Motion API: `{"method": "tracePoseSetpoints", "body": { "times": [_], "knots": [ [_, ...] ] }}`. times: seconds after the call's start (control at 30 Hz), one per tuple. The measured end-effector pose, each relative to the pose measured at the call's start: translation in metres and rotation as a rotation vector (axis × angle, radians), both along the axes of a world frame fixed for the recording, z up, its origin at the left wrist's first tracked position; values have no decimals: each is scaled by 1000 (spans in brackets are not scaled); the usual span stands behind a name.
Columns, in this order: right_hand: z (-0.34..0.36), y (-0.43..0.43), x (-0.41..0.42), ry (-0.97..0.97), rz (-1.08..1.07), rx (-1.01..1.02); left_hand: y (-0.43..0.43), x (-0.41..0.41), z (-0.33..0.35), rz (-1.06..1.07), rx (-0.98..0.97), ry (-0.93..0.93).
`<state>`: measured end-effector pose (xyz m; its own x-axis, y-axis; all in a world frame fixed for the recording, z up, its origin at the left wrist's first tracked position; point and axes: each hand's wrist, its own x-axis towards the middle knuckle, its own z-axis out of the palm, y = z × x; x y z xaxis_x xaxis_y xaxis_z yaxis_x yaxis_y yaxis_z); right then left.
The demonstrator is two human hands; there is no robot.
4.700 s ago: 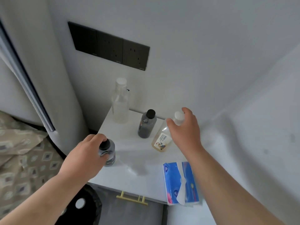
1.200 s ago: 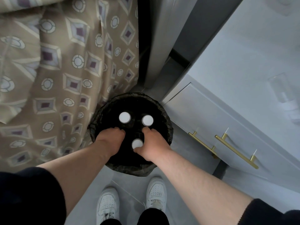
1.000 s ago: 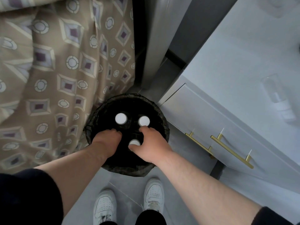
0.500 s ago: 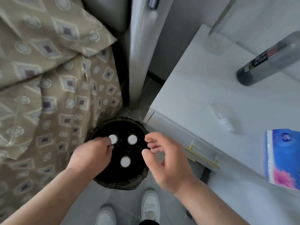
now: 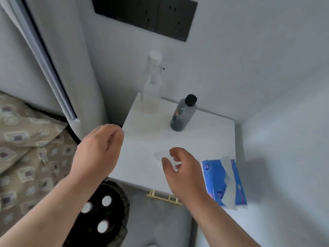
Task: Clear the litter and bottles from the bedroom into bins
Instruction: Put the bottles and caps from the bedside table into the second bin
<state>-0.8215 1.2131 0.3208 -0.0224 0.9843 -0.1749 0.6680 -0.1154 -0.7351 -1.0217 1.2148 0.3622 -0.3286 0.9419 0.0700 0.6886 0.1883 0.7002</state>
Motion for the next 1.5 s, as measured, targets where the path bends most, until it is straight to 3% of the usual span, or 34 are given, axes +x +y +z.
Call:
{"method": "tracePoseSetpoints", "body": {
  "times": [0.23,0.5,0.63,0.8,0.97,1.23,1.5],
  "knots": [
    [-50,7,23,-342,70,-252,45,57,-37,-87,-143,-191],
    [-77,23,9,-433,241,-37,55,56,-59,10,-108,-203],
    [-81,33,11,-342,191,54,71,48,-59,97,-48,-220],
    [-46,43,21,-43,-144,253,102,43,-33,250,93,-356],
    [10,84,34,152,-333,555,145,45,-12,206,102,-512],
    [31,106,35,219,-321,537,185,40,-30,92,-33,-345],
    [24,99,35,242,-309,516,188,40,-33,117,52,-282]
  ]
}}
